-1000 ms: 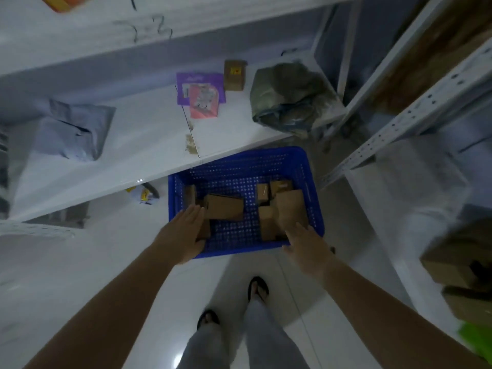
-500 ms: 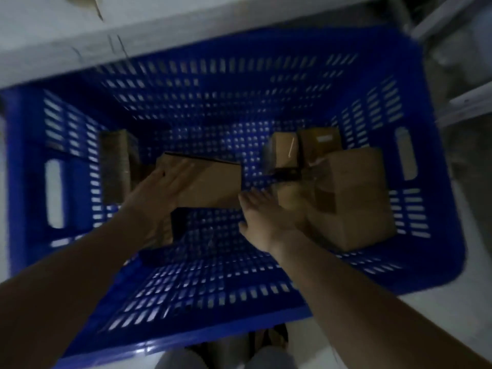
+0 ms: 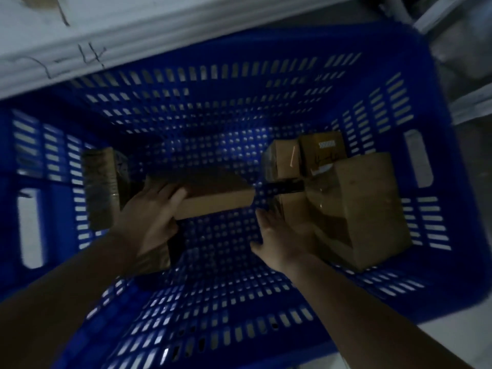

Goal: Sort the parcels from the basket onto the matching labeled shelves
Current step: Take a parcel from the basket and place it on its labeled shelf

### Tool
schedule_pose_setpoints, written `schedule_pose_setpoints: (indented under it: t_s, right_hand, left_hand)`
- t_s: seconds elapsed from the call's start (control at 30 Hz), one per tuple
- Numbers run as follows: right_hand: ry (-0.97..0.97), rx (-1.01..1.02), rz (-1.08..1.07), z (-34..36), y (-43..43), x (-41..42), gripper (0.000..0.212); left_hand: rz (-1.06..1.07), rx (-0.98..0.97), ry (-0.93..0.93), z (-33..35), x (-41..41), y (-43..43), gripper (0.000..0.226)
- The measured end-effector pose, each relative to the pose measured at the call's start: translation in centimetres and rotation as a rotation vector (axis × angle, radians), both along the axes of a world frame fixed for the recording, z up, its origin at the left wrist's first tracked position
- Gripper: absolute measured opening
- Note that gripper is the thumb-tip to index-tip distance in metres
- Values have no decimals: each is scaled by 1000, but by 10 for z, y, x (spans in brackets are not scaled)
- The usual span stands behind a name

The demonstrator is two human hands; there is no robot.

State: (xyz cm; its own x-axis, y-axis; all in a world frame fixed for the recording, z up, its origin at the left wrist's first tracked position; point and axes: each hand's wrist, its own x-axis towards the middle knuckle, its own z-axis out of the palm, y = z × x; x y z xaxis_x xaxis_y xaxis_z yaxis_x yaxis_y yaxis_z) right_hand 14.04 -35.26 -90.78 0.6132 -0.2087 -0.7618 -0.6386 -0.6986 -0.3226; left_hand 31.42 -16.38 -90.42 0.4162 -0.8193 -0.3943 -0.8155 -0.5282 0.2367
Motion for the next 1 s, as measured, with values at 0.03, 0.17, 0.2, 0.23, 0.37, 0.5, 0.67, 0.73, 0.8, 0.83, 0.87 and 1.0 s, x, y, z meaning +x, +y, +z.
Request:
schedule_pose_setpoints:
  t_s: [0.03,0.17,0.2,0.23,0.37,0.5,0.67,0.73,0.8,0.83,0.87,1.0]
  right_hand:
    - [-30,19,-96,9,-2,2,80]
    - [-117,170,-455,66,-20,14,85]
    - [-102,246,-535,83,-28,16,79]
    - [-86,329,-602,102,-35,19,71]
    - [-82,474,-761,189,-64,24,46]
    - [-221,508,-854,287,-91,19,14]
    - [-405,578,-884,417,-117,8,22]
    - [-493,550,-893,473,-127,4,19]
    - [-547,489,-913,524,-133,0,20]
    - [-573,478,-935,551,-136,-4,21]
    - [-593,461,-961,579,-138,-9,19]
    - [-697,335,-954,685,-142,-53,17]
  left_hand:
    - [176,-45,146,18,0,0,64]
    - [775,-186,748,79,-4,-7,39]
    - [879,-226,861,99,-3,-10,40]
    - [958,-240,940,119,-3,-12,42]
    - [1231,-404,1103,201,-3,-23,40]
    - [1405,-542,1211,285,-24,-42,33]
    - [1348,-552,1107,386,-55,-68,30]
    - [1315,-668,1006,440,-58,-86,23]
    - [1262,-760,921,492,-62,-103,23]
    - [1258,-789,919,521,-66,-111,26]
    - [1280,-811,953,553,-73,-117,28]
    - [1157,-863,1030,654,-98,-124,34]
